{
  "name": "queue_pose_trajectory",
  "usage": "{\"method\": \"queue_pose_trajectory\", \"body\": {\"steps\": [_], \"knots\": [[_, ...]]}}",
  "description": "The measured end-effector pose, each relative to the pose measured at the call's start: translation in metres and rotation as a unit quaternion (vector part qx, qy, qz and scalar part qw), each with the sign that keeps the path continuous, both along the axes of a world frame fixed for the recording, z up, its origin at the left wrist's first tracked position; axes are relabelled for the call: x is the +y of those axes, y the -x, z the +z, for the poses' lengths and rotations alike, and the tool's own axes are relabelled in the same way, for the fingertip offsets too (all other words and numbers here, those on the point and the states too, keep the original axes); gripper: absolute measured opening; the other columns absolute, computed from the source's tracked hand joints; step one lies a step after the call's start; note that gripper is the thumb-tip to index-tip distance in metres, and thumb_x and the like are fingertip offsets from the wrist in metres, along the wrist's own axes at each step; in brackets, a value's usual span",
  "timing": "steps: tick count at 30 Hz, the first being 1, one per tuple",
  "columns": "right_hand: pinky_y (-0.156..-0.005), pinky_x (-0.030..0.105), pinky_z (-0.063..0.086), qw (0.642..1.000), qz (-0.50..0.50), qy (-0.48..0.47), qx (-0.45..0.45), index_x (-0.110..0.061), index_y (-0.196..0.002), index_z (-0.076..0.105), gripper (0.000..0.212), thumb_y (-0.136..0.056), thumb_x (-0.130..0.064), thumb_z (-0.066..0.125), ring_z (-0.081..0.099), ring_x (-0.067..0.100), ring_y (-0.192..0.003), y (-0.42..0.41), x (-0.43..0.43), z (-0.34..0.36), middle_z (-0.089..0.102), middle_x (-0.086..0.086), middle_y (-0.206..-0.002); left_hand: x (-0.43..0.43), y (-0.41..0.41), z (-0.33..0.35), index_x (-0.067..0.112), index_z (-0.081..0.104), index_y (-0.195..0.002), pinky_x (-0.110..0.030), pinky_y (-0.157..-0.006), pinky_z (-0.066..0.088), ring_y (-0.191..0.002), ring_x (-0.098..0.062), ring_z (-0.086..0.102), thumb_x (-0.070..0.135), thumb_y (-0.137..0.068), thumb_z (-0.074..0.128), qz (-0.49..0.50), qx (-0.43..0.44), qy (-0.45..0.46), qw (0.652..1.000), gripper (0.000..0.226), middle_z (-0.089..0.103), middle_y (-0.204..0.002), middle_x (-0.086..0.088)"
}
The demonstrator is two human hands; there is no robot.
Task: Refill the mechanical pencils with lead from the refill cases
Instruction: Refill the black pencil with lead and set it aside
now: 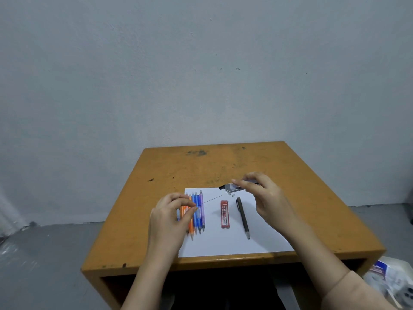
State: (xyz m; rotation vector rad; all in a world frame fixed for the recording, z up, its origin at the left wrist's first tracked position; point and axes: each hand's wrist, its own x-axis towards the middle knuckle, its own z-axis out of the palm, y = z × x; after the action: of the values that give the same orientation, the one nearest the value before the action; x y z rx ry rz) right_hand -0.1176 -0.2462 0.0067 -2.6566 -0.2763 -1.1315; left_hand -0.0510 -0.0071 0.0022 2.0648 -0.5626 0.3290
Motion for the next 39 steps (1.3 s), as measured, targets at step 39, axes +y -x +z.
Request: {"method": "queue_pose_trajectory", "body": {"steps": [39], "knots": [[-0.075, 0.016, 0.055, 0.955, 0.027, -0.279, 0.095, -0.052, -0.12, 0.044, 0.062, -0.082, -0.011, 0.07, 0.059, 0.005, -0.093, 0.003, 0.035, -0.006, 0.053, -0.028, -0.1, 0.002, -0.015, -0.062, 0.028, 0.067, -0.083, -0.015, -0.063, 0.046, -0.087, -0.001, 0.057, 0.024, -0.08, 0.073, 0.058, 0.085, 0.011, 0.995, 0.008, 0.058, -0.09, 0.019]]}}
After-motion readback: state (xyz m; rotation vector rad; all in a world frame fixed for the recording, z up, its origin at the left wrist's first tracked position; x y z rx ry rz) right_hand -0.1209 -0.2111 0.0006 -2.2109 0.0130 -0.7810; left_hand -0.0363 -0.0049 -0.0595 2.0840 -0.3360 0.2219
